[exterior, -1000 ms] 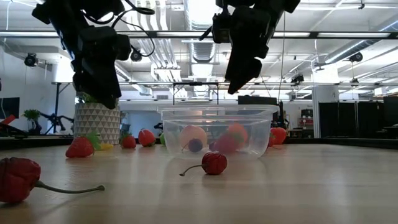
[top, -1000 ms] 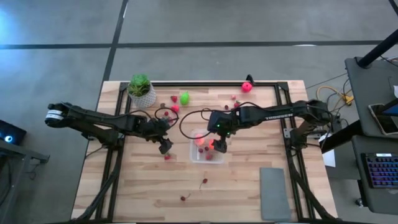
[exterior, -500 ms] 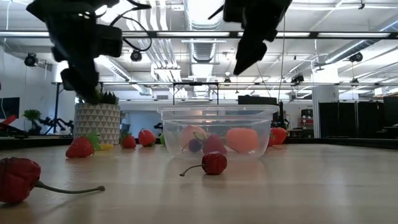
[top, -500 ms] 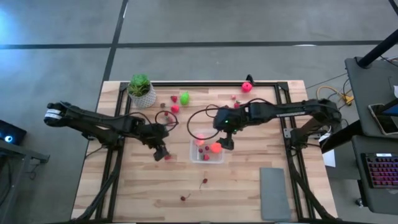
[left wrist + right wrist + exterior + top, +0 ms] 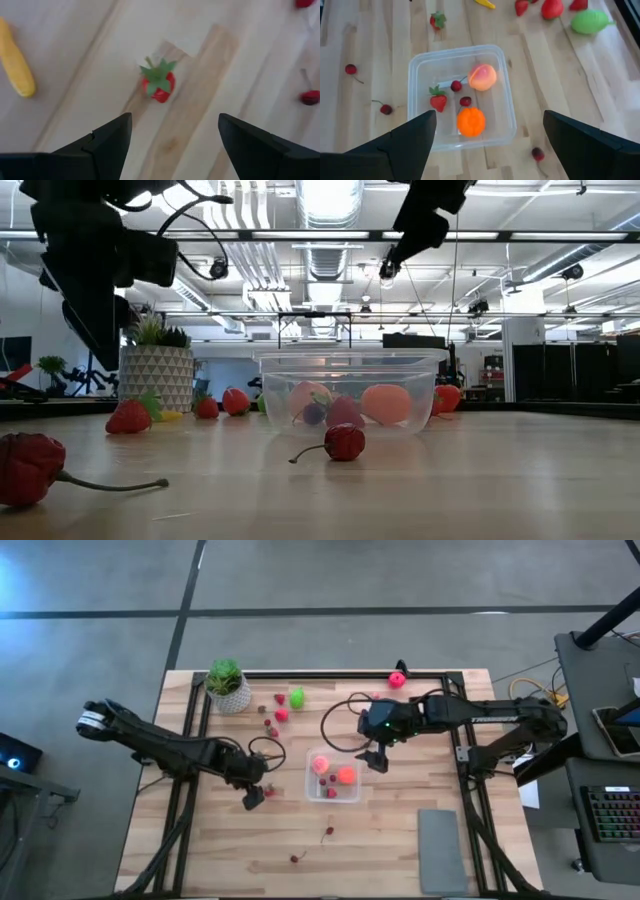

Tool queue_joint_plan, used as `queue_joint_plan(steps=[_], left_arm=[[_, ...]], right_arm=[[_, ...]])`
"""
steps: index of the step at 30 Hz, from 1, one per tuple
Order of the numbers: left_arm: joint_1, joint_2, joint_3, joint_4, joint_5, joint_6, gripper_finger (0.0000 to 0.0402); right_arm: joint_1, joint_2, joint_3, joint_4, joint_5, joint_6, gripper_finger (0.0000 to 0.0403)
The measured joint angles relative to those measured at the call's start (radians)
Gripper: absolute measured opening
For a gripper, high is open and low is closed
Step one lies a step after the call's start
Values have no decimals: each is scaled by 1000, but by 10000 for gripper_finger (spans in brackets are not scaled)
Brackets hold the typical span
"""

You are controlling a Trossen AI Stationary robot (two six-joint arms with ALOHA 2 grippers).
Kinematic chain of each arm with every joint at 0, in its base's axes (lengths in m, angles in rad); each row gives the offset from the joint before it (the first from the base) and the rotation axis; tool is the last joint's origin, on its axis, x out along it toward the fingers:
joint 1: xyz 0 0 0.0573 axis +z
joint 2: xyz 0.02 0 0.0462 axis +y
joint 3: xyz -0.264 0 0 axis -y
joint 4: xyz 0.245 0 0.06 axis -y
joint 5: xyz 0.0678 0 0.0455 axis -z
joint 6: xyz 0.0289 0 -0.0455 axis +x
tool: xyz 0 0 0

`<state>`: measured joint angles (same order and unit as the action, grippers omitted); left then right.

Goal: Pick and placing Produce into tupperware
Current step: Put the red strawberry into the transparent container

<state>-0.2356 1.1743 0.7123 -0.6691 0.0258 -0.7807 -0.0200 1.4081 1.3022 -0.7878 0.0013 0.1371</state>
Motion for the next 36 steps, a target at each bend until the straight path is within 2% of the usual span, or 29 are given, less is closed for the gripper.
queue_joint_plan(steps=[10, 15, 28, 31, 36], left_arm=[[-26, 144, -4, 45, -96, 8, 281], [-49, 183, -4, 96, -128, 56, 281], [-63, 261, -5, 163, -169, 56, 281], [-63, 268, -6, 164, -173, 55, 271], [-63, 283, -6, 164, -174, 56, 233]], right_arm=[[0, -20, 0, -49, 0, 12, 359], [0, -20, 0, -52, 0, 12, 359], [0, -19, 0, -55, 0, -1, 359], [0, -19, 0, -55, 0, -6, 359], [0, -19, 0, -55, 0, -8, 359]])
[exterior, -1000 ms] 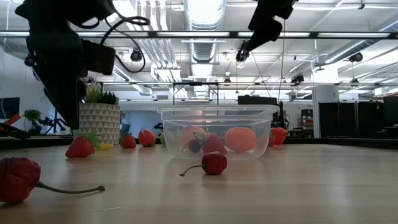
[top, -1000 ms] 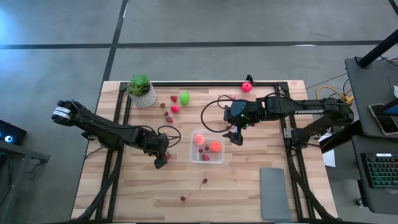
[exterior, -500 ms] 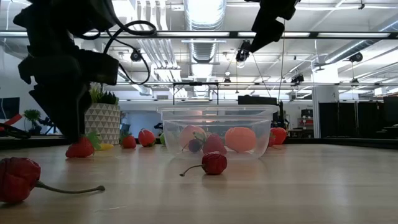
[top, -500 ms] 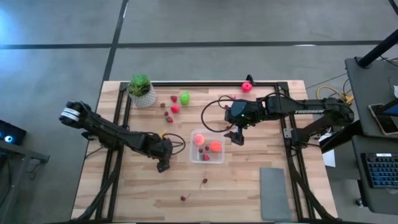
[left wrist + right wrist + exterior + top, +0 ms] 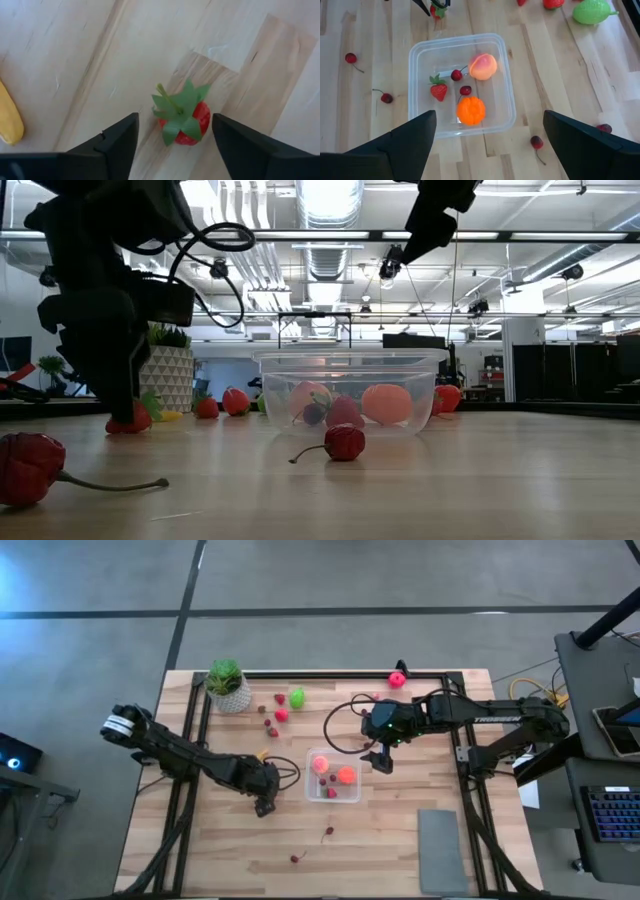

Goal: Pick and placing Produce into tupperware
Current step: Put the red strawberry into the transparent container

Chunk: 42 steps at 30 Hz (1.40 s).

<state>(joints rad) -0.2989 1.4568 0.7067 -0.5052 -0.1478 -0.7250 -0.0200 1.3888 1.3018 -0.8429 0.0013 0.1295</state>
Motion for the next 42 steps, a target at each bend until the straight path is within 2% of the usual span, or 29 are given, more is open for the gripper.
queue_joint_plan(steps=[16, 20, 23, 28, 33, 37, 42], left_arm=[[0, 8, 9, -1, -3, 3, 134], [3, -20, 34, -6, -5, 40, 116], [11, -50, 60, -5, -27, 77, 113], [42, -100, 120, 18, -60, 172, 120], [70, -110, 184, 170, -62, 363, 126], [96, -62, 220, 308, -38, 543, 126], [145, 70, 281, 313, 61, 522, 127]], right_arm=[[0, 1, 0, -14, -1, -18, 359], [0, -15, 0, -7, -83, -30, 359], [1, -46, 0, 0, -139, -33, 359], [0, -94, 0, -19, -132, -26, 359], [0, -125, -3, -35, -132, -32, 359], [0, -126, -5, -58, -130, -45, 359], [0, -126, -9, -81, -130, -47, 359]])
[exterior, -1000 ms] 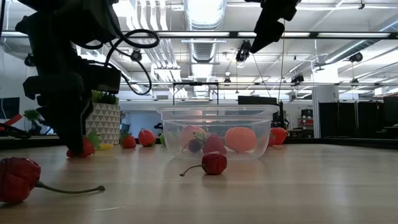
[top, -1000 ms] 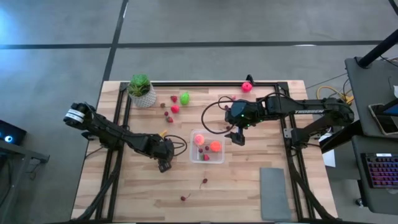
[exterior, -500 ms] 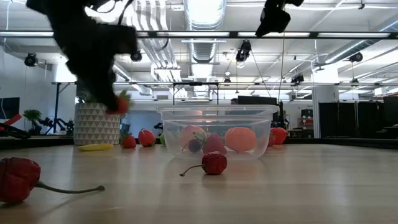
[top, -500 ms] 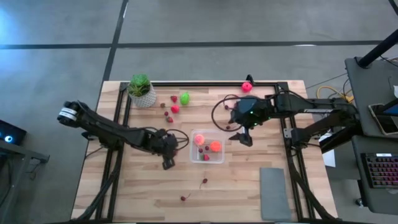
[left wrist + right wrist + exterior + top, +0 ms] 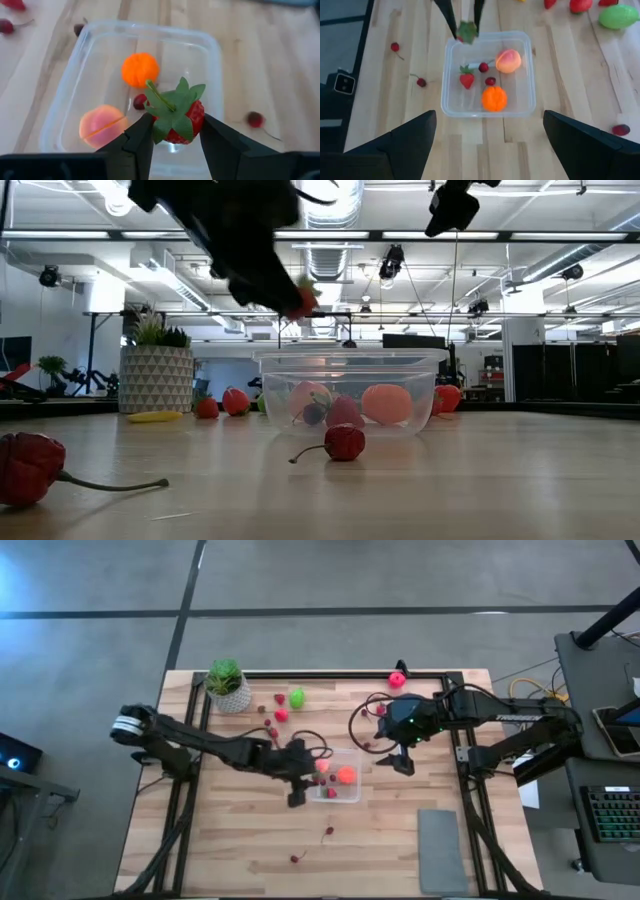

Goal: Pick and placing Produce into tupperware
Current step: Put the red strawberry into the transparent container, then put the red cherry into the transparent container

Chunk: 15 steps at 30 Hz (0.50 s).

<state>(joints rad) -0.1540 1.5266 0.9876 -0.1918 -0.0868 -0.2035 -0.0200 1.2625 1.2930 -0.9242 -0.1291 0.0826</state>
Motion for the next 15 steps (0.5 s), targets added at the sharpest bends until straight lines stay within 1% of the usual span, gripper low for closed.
queue_joint_plan(steps=[5, 8, 10, 15], left_arm=[[6, 97, 75, -4, 7, -15, 128], [10, 122, 100, -14, 3, -49, 141], [10, 124, 103, -33, 3, -53, 161], [10, 105, 104, -37, -17, -53, 230]], right_arm=[[0, -5, -1, -26, 0, 7, 359], [0, -9, -1, -29, 0, 10, 359], [0, -10, -1, -31, 0, 11, 359], [0, -11, -2, -37, 0, 11, 359]])
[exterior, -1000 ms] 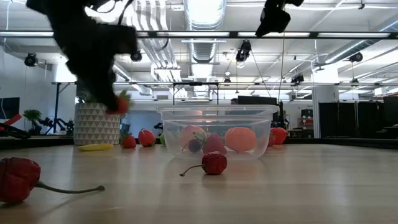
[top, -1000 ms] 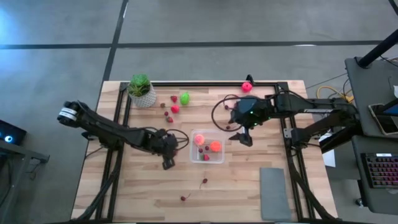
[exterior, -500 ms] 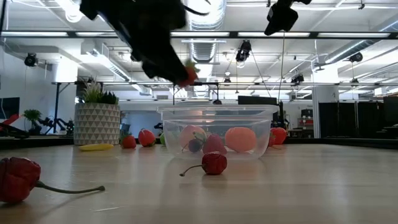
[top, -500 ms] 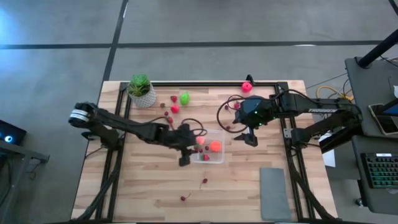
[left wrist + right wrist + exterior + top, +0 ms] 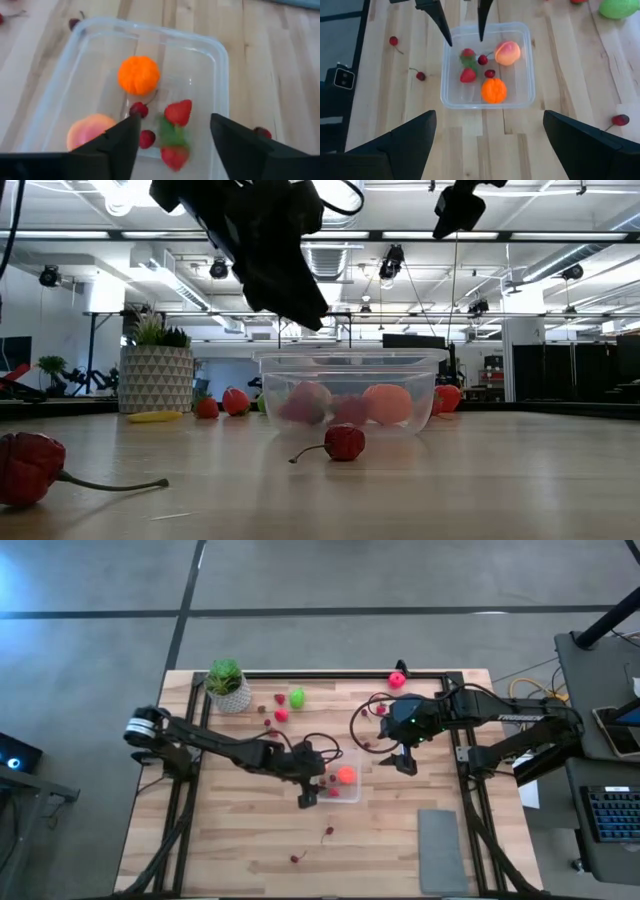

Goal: Pick and placing Produce into tupperware
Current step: Put the red cherry into the transparent container

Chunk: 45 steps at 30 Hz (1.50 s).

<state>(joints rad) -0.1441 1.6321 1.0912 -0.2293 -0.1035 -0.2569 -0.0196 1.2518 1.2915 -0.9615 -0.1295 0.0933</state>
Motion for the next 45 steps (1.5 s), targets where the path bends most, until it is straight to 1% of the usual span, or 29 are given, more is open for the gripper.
queue_joint_plan(steps=[3, 6, 11, 18, 21, 23, 25, 28, 29, 32, 36, 40, 43, 45], left_arm=[[1, -16, -1, -32, -10, 1, 267], [1, -34, 2, -98, -15, 1, 287], [1, -109, 9, -214, -50, -11, 292], [0, -254, -1, -414, -173, -100, 292], [0, -303, -2, -498, -194, -131, 292], [0, -335, -2, -534, -203, -131, 292], [0, -363, -3, -567, -230, -131, 292], [0, -400, -13, -593, -275, -130, 292], [1, -411, -14, -598, -282, -130, 292], [5, -437, -19, -600, -309, -115, 292], [17, -458, -21, -610, -347, -70, 292], [43, -478, -24, -638, -356, -43, 292], [63, -500, -41, -651, -356, -18, 292], [77, -518, -63, -646, -356, 0, 292]], right_arm=[[0, 0, 0, 0, 0, 0, 359], [0, 2, 0, 6, 0, 6, 359], [0, 11, 2, 51, 0, 76, 359], [0, 13, 2, 165, 2, 174, 359], [0, 17, 8, 242, 87, 223, 359], [0, 20, 10, 228, 158, 286, 359], [-1, 27, 10, 196, 201, 241, 359], [-2, 33, -3, 69, 329, 185, 359], [-9, 40, -14, 47, 351, 160, 359], [-54, 77, -73, 8, 333, 121, 359], [-113, 149, -165, 92, 280, 71, 359], [-151, 217, -236, 161, 255, 8, 359], [-159, 239, -276, 192, 261, -58, 359], [-158, 241, -309, 224, 283, -116, 359]])
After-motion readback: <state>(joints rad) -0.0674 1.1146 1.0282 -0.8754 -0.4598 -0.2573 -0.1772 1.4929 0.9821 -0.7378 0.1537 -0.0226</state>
